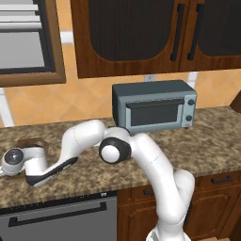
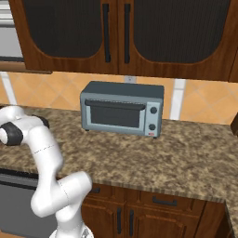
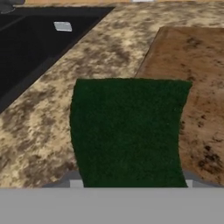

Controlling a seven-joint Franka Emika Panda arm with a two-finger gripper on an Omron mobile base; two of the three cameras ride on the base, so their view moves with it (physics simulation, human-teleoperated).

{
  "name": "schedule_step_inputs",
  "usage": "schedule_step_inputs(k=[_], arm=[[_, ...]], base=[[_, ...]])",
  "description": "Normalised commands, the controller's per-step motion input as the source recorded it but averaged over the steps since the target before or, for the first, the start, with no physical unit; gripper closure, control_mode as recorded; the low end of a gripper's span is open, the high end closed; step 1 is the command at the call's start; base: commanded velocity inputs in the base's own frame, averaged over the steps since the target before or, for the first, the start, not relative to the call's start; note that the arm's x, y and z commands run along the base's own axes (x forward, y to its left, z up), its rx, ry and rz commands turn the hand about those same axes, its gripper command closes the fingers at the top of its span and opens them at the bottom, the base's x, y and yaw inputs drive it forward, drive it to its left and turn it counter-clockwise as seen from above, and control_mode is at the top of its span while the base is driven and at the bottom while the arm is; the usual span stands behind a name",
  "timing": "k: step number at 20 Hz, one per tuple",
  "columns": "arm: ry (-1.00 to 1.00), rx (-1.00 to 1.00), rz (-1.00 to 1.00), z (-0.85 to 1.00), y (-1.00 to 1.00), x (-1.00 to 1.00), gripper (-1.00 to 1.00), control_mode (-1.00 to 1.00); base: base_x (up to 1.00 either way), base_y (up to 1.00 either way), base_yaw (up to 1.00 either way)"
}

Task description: Pick up the sponge from the counter and clean the cutting board by briefly scrubbing or pressing down on the cutting board. Once finished, release the sponge.

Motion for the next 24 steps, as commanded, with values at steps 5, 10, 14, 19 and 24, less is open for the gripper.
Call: schedule_step_inputs(k=[5, 10, 14, 19, 24], arm=[[0.0, 0.0, 0.0, -0.16, -0.07, 0.24, 1.0, -1.0], [0.0, 0.0, 0.0, -0.12, -0.21, 0.33, 1.0, -1.0], [0.0, 0.0, 0.0, -0.23, -0.25, 0.41, 1.0, -1.0], [0.0, 0.0, 0.0, -0.19, -0.18, 0.64, 1.0, -1.0], [0.0, 0.0, 0.0, -0.08, -0.1, 0.69, 1.0, -1.0]], base=[[0.0, 0.0, 0.0], [0.0, 0.0, 0.0], [0.0, 0.0, 0.0], [0.0, 0.0, 0.0], [0.0, 0.0, 0.0]])
